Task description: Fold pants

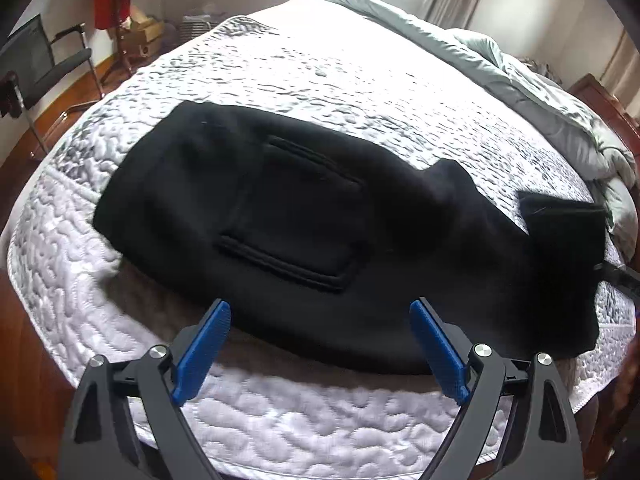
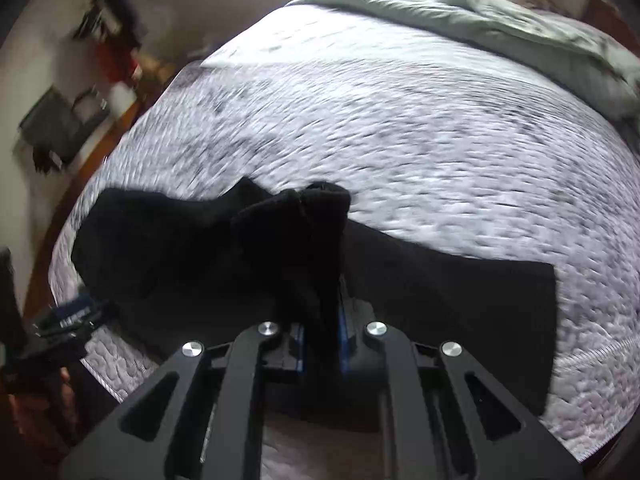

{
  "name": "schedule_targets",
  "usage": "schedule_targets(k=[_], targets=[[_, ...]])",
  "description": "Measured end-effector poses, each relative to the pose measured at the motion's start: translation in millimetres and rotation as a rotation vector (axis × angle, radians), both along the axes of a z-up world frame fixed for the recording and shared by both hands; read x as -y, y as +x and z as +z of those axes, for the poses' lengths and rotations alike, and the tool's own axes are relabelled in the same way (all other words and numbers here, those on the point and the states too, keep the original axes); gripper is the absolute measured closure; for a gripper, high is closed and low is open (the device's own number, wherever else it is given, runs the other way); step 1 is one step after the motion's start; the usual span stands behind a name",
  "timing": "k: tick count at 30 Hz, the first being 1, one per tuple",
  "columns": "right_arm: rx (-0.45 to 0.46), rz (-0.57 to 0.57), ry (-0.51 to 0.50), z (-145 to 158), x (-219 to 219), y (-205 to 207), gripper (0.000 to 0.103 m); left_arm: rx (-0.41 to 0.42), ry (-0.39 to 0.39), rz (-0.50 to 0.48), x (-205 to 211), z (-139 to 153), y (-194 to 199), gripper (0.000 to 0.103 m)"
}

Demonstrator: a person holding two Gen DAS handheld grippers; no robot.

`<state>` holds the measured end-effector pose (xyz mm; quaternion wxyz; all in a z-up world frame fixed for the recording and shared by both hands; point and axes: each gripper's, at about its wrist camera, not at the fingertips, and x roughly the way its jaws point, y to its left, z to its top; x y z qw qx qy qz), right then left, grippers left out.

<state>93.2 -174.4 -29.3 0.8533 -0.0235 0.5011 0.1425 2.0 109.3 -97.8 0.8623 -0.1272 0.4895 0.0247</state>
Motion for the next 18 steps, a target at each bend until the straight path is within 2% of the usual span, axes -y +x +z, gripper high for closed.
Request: schedule_targets(k=[3,5,6,7,9,10,12,15,17,18], targets=[[-0.033,0.054,-0.092,-25.3,-36.0,-2.6,0.091,-0.007,-0.021,0.003,-12.4,-3.4,-1.9,0.012],[-0.059,0.076,-0.136,-42.6,-46.6,-5.6,0.086,-0.016,-0.032,-0.004,-13.0,-5.8,-1.3,0.012],[-0.082,0.085,-0.14,-49.9,-48.8,-7.0,0.079,-0.019,-0.037,-0.007,-12.0,-6.5,-2.7,0.012],[-0.114,0.099,-0.126,-57.1,-48.5,-9.0,0.066,-0.023,-0.049,-0.014,-10.6,-7.0,-2.2,0.012],[-0.188,0.133,-0.044,-66.5,-42.3,-11.8,0.046,-0.026,-0.073,-0.029,-5.3,-6.1,0.6,0.012],[-0.211,0.149,0.011,-67.4,-37.9,-15.0,0.043,-0.027,-0.092,-0.042,-0.4,-4.7,2.4,0.012],[-0.232,0.169,0.103,-63.2,-26.6,-21.0,0.04,-0.035,-0.137,-0.075,9.6,-4.2,7.7,0.012],[-0.259,0.143,0.307,-47.1,10.8,-29.1,0.038,-0.061,-0.198,-0.119,26.8,-6.3,16.4,0.012],[-0.23,0.1,0.36,-34.3,37.6,-33.8,0.035,-0.087,-0.228,-0.165,46.4,-10.1,23.8,0.012],[-0.202,0.062,0.352,-27.5,54.4,-36.7,0.034,-0.098,-0.239,-0.184,56.0,-12.0,27.1,0.012]])
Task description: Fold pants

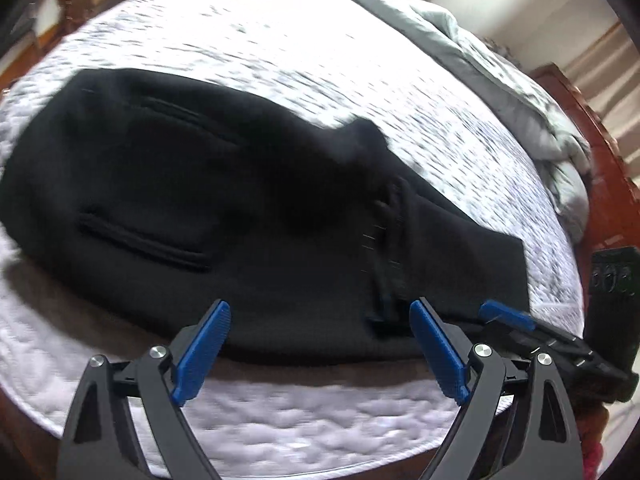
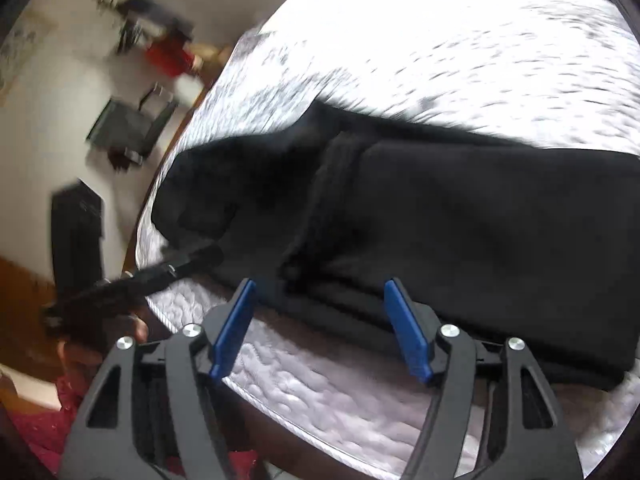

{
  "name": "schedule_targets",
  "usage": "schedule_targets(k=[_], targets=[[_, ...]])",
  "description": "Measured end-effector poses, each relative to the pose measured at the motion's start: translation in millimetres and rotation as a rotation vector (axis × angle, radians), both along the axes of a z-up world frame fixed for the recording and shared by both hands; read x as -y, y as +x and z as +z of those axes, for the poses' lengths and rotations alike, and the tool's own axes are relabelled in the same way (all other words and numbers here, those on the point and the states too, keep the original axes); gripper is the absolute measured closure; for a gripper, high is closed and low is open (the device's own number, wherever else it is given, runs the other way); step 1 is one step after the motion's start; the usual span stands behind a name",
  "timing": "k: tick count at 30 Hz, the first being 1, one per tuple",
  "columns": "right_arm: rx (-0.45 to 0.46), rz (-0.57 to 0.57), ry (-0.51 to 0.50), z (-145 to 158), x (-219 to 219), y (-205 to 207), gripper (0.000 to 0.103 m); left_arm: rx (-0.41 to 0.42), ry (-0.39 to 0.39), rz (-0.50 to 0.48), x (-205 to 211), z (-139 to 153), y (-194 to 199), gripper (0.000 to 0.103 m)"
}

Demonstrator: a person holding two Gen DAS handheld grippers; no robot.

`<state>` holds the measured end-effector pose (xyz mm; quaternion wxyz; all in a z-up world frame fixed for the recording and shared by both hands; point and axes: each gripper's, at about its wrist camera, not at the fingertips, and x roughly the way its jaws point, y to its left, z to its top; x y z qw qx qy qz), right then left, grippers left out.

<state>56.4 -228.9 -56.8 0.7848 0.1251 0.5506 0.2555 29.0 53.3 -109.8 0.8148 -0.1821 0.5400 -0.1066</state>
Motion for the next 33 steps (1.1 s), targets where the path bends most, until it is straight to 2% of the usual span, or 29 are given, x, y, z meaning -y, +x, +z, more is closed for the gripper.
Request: schedule_targets(k=[4,7,9,11,12,14,16,18,21,24,28,31,33], targets=[[0.063,-0.117,-0.089,15.4,50.0,-9.5,0.033,-0.057,0.037,-0.051,36.9,-13.5,13.4,0.012],[0.06,-0.173,-0.098,14.6,78.7,-14.3,0.033,-0.11,0.012,-0.05,53.6,-27.6,20.2,0.012],[0.049,-0.202,-0.101,6.2,90.7,-13.8,0.033,-0.099,0.025,-0.032,57.5,-28.4,22.6,0.014],[0.033,-0.221,-0.097,-3.3,96.4,-15.6,0.033,-0.092,0.03,-0.031,60.6,-28.3,25.1,0.05],[0.026,-0.229,-0.095,-6.5,99.3,-16.1,0.033,-0.103,0.014,-0.037,61.3,-29.9,26.6,0.076],[0.019,-0.236,-0.089,-11.1,100.9,-14.6,0.033,-0.117,-0.003,-0.021,58.9,-30.5,28.4,0.08],[0.021,-0.239,-0.076,-11.9,101.2,-14.0,0.032,-0.098,-0.01,-0.02,54.0,-25.8,24.6,0.086],[0.026,-0.236,-0.074,-10.2,102.6,-13.4,0.03,-0.076,-0.012,-0.012,47.6,-19.0,19.1,0.087],[0.004,-0.23,-0.09,-17.5,103.0,-11.2,0.029,-0.08,0.054,-0.002,34.6,-28.1,14.5,0.086],[-0.062,-0.245,-0.06,-42.3,106.6,-5.0,0.029,-0.099,0.001,0.007,24.6,-36.4,15.6,0.086],[-0.092,-0.262,-0.009,-59.7,114.6,2.3,0.029,-0.082,0.073,-0.039,35.4,-29.4,15.1,0.082],[-0.108,-0.253,0.023,-45.7,121.3,5.0,0.03,-0.077,0.086,-0.043,32.9,-16.1,11.2,0.077],[-0.046,-0.251,0.061,-19.1,129.3,5.9,0.03,-0.034,0.081,-0.021,29.5,2.8,12.7,0.079]])
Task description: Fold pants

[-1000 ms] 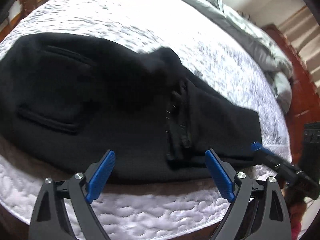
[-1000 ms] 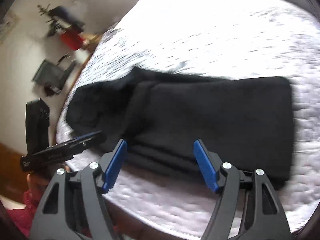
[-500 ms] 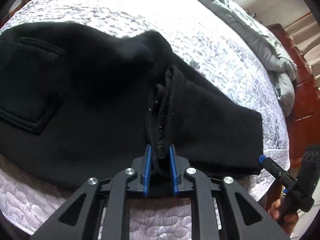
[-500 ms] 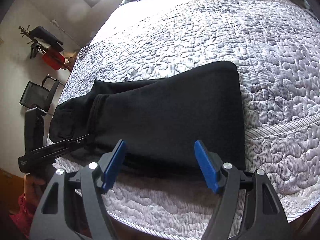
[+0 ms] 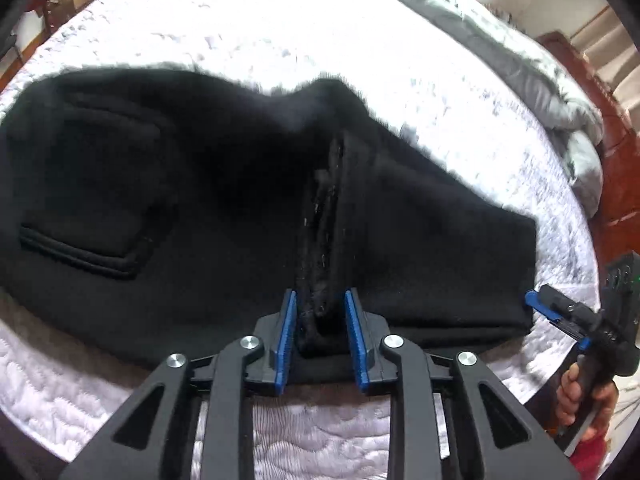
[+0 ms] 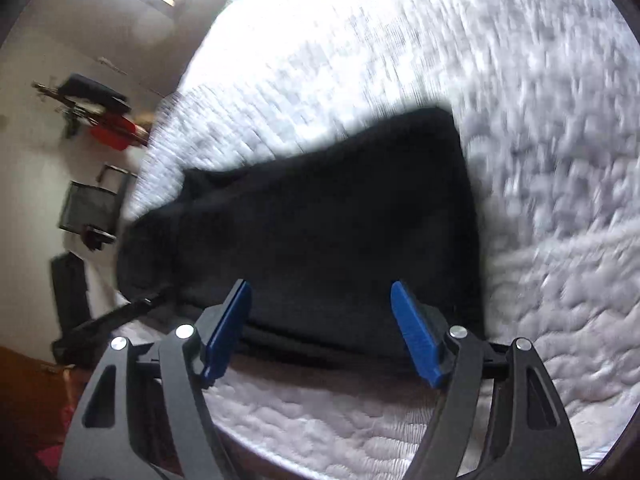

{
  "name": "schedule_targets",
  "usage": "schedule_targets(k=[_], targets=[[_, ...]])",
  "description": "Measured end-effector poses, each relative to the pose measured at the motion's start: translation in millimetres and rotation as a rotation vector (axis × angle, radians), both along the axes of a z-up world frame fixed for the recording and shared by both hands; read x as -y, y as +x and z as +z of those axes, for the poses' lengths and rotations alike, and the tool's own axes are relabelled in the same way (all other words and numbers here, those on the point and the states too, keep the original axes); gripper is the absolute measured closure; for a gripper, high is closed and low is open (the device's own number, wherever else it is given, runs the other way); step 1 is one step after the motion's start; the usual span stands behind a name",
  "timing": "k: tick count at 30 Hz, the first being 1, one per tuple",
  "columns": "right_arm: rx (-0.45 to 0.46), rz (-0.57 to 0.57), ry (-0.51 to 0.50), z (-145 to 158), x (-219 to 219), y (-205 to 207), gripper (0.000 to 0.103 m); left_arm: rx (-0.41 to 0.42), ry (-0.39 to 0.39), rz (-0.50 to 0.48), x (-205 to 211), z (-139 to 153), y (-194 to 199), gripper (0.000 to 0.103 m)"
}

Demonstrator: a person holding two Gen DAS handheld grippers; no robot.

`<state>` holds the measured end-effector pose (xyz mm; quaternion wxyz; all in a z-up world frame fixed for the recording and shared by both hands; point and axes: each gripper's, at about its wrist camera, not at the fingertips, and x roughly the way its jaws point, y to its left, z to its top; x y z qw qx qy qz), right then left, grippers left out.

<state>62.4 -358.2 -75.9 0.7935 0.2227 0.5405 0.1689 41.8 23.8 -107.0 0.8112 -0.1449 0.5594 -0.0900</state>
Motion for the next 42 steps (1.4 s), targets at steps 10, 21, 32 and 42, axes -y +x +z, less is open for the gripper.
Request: schedule_targets(k=[10,21,32,42], targets=[[-0.059,-0.034,-0.075,-7.4,13.8,69.7,0.032,0.036,0.027,-0.12,54.5,3.5,35.7,0.067],[-0.044,-0.056,-0.002,-13.4,29.0,46.7,0.031,0.008,0.023,-0.098,44.5,-6.5,16.4,0.061],[-0.083,-0.104,0.04,-33.3,32.9,-10.5,0.03,0.044,0.105,-0.109,42.4,-11.5,0.6,0.051],[0.048,0.126,-0.262,17.4,-63.1,-16.0,0.018,0.052,0.106,0.101,-70.4,13.0,-47.7,0.037]])
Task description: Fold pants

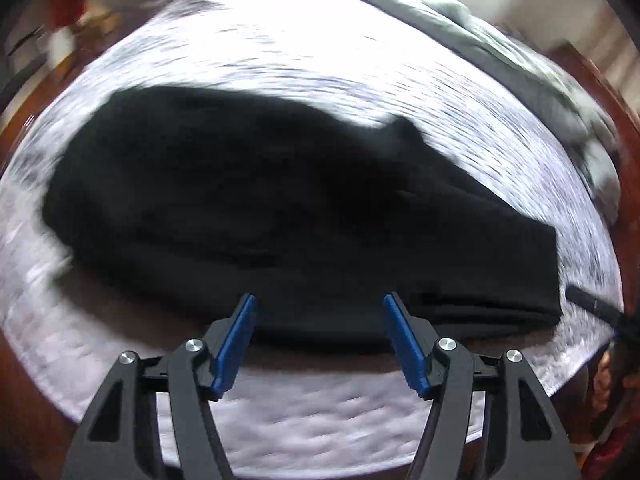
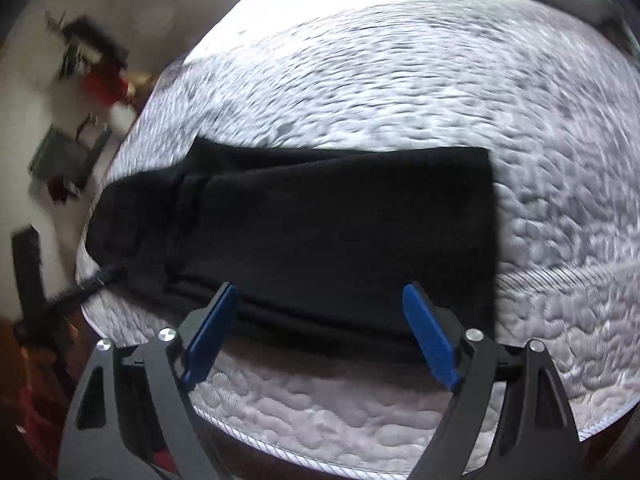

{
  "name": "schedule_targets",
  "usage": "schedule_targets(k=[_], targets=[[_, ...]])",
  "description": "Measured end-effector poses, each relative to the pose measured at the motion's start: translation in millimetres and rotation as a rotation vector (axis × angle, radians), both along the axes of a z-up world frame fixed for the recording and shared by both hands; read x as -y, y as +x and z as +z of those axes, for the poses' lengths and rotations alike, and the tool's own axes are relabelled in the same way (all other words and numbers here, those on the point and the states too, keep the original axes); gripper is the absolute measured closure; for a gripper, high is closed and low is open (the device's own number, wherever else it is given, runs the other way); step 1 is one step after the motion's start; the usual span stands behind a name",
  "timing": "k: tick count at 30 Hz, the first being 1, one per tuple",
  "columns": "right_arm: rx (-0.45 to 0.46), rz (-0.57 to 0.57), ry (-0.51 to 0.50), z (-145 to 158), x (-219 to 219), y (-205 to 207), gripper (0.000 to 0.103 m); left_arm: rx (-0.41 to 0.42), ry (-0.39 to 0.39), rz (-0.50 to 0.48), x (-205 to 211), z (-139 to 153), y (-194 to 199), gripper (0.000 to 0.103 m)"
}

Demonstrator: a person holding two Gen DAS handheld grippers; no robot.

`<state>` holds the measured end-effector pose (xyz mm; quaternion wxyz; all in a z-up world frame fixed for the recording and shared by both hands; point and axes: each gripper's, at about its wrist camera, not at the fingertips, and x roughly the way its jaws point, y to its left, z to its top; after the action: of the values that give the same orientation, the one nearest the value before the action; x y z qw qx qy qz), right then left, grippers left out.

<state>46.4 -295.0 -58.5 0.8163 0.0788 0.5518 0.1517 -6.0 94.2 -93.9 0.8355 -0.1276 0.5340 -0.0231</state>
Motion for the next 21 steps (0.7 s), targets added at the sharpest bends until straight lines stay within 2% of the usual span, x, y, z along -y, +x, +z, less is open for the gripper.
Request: schedule_targets(k=[3,7,12,19,20,21], targets=[[-0.014,0.045,-0.009,-9.5,-23.5,3.8,0.018,-0.017,-0.059,0.139,-59.5,-4.7,-12.5,0.037],[-0.056,0.051,-0.014,-24.4,-38.6,15.6,0.018,-0.039,-0.21,0.274,-119.2,-18.8,-15.2,0.039],[-0.084,0.05,-0.05,-42.2,-45.3,13.8,0.018,-0.051,-0.276,0.324,-146.3,-31.3,-3.2,0.039],[-0.078,0.07,-0.08,-48.2,-49.3,15.1,0.015,-0.051,-0.387,0.405,-163.4,-44.9,16.3,0.039],[-0.077,0.071,-0.08,-48.4,-48.9,15.5,0.015,-0.052,-0.402,0.421,-164.4,-46.6,18.3,0.04],[-0.076,0.073,-0.081,-48.9,-48.7,15.7,0.014,-0.056,-0.409,0.437,-165.5,-48.3,18.7,0.049]])
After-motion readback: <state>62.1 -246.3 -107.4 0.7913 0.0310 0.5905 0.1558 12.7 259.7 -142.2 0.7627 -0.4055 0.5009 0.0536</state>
